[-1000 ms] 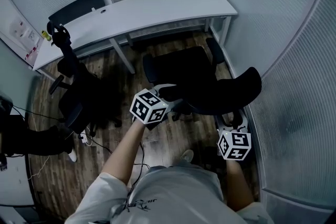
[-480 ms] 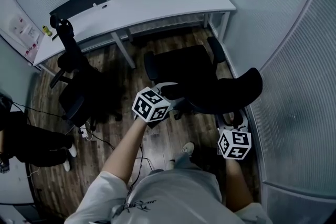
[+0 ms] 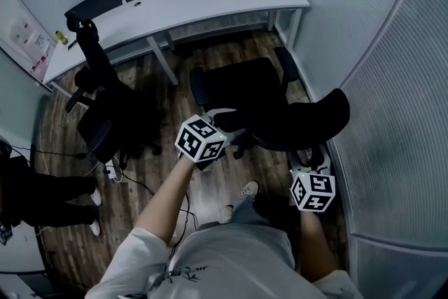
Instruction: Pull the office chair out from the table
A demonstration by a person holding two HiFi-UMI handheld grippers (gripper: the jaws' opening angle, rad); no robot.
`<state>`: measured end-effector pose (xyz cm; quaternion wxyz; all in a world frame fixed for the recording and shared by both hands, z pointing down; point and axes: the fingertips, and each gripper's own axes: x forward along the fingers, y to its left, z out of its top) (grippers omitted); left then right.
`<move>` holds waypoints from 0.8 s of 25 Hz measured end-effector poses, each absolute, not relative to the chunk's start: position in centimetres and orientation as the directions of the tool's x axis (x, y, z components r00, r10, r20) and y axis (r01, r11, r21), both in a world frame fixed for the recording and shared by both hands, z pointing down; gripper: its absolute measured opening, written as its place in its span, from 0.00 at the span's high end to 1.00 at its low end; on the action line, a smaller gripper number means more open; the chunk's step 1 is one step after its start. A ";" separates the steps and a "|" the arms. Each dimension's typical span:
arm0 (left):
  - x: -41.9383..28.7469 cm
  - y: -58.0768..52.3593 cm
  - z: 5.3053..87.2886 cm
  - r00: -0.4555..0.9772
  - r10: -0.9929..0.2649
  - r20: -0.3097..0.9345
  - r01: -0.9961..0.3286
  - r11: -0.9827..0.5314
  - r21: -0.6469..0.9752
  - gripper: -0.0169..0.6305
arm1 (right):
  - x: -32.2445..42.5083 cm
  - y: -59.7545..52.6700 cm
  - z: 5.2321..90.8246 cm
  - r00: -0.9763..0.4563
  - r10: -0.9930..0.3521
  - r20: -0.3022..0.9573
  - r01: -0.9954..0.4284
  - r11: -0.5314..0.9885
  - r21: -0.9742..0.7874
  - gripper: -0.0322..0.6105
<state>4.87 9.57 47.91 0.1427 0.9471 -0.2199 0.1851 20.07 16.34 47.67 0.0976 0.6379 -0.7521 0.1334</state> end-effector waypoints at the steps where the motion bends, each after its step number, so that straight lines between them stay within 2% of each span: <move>1: 4.8 9.9 47.9 0.835 -0.362 0.415 -0.468 -0.863 0.188 0.62 | 20.0 16.7 47.6 -0.166 -0.934 0.317 -0.986 0.150 -0.076 0.52; 13: 4.8 12.4 47.6 0.831 -0.364 0.421 -0.469 -0.865 0.178 0.62 | 20.0 19.2 47.4 -0.173 -0.931 0.322 -0.985 0.155 -0.080 0.52; 20: 4.1 12.2 47.7 0.820 -0.394 0.414 -0.490 -0.858 0.154 0.62 | 19.2 19.3 47.8 -0.201 -0.926 0.320 -0.976 0.160 -0.148 0.52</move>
